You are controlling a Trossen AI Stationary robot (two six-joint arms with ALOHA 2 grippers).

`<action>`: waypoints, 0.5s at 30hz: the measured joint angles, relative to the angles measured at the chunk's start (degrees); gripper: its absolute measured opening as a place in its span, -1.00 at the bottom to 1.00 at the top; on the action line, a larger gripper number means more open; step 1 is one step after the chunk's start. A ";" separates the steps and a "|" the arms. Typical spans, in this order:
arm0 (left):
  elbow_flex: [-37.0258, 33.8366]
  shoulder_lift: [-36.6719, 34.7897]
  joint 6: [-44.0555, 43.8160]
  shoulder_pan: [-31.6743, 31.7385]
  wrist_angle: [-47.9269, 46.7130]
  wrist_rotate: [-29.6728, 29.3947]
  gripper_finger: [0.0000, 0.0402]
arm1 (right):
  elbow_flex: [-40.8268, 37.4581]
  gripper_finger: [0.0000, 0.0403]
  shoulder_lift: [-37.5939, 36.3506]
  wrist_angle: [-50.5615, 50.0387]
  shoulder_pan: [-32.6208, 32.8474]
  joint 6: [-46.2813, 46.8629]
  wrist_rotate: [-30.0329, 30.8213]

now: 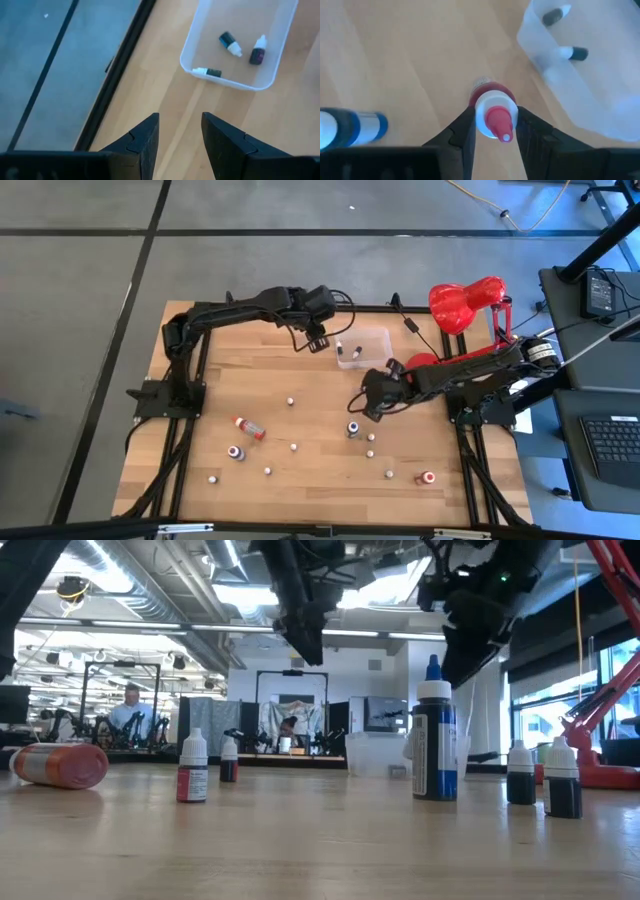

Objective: Pick & Place food coloring
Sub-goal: Put the big red food coloring bottle in the transparent bin

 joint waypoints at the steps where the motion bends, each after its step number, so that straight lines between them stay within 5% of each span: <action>1: 0.00 -0.49 -0.20 0.00 -0.04 0.03 -0.29 | 0.00 -0.41 -0.67 0.73 -0.61 -0.41 0.02; 15: 0.02 -3.29 -2.63 -0.02 -3.75 -4.70 -0.29 | 0.02 -0.41 -7.32 -0.65 -9.53 -3.33 8.49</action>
